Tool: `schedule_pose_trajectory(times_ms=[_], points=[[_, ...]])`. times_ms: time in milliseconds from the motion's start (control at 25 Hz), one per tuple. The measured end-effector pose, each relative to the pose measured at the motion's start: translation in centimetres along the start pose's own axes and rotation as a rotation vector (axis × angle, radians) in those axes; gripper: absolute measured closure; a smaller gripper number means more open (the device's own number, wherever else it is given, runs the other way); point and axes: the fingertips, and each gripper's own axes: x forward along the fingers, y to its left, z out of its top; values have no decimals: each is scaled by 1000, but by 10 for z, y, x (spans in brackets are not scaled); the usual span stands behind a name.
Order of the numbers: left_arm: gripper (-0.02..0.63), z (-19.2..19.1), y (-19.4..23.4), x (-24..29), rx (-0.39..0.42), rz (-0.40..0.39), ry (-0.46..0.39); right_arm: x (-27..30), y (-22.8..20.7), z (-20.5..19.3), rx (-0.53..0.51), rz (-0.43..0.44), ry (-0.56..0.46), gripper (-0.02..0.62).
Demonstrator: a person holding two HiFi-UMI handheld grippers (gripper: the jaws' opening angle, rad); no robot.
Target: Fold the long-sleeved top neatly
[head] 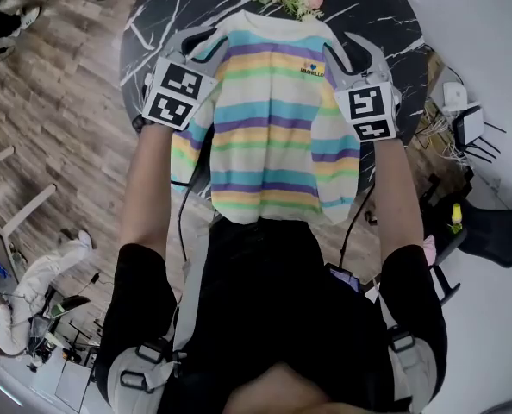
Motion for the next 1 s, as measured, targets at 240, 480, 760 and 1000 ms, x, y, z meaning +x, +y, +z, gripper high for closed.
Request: schedule_pose_trajectory(times_ms=[240, 480, 760, 1000], points=[[504, -54, -13, -49, -69, 56, 25, 4, 48, 33, -68, 78, -43, 449], [505, -137, -12, -112, -167, 78, 81, 23, 125, 68, -114, 163, -36, 456], [504, -203, -14, -167, -241, 76, 108, 50, 208, 102, -142, 237, -12, 460], [467, -246, -43, -185, -329, -15, 114, 74, 247, 117, -157, 261, 22, 465]])
